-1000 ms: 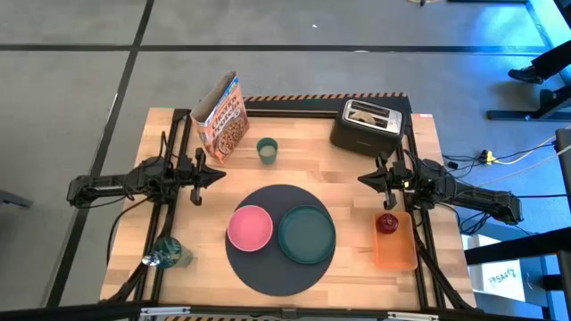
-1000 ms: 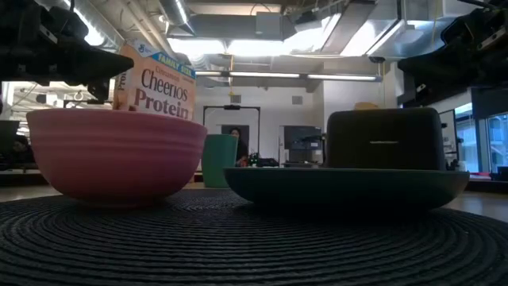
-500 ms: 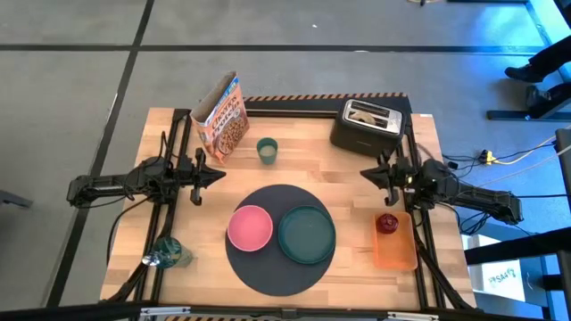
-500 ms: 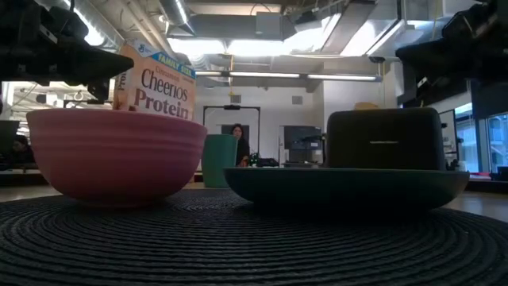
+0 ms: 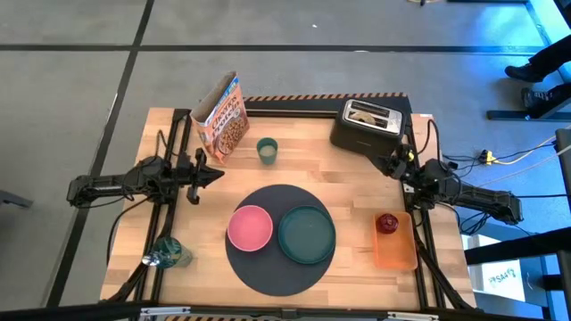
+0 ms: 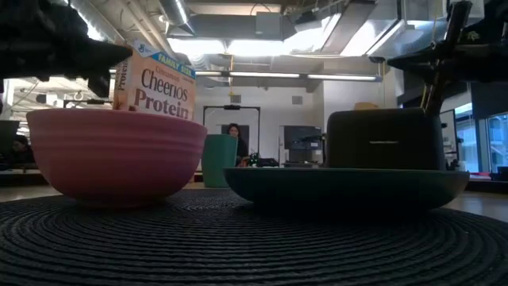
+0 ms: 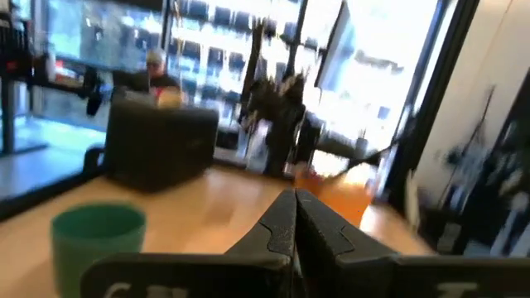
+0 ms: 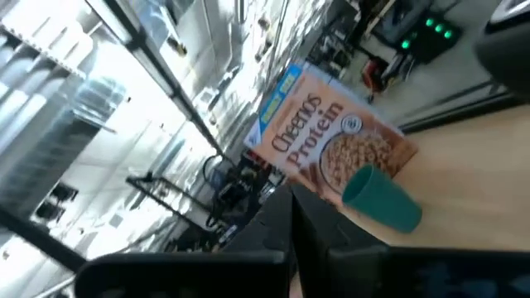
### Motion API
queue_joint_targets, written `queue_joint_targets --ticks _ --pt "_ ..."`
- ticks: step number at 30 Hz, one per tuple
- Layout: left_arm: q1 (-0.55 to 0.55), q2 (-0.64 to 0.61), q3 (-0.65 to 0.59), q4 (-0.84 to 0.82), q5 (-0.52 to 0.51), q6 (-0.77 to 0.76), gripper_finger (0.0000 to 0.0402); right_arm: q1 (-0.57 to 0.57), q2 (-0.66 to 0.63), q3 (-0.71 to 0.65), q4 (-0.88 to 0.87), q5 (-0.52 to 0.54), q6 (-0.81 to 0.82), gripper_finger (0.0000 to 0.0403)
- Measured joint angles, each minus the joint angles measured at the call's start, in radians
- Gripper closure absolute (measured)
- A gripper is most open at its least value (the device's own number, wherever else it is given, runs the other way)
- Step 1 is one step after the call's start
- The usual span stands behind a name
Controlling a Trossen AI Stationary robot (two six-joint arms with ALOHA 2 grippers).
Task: Arrange a breakfast setting
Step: Pour the cereal from the cereal box into the pink bowl
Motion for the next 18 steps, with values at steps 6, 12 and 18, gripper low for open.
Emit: queue_joint_targets --ticks 6,12,18 --pt "0.000 0.001 0.026 0.123 0.057 -0.087 0.0401 0.000 0.001 0.000 0.025 0.028 -0.001 0.0377" --pt "0.000 0.022 0.163 -0.031 0.060 0.008 0.0401 0.000 0.014 0.000 0.158 0.057 -0.066 0.0304" --pt "0.000 0.166 0.459 -0.505 -0.114 0.050 0.0401 0.000 0.037 0.000 0.166 0.056 -0.087 0.0221"
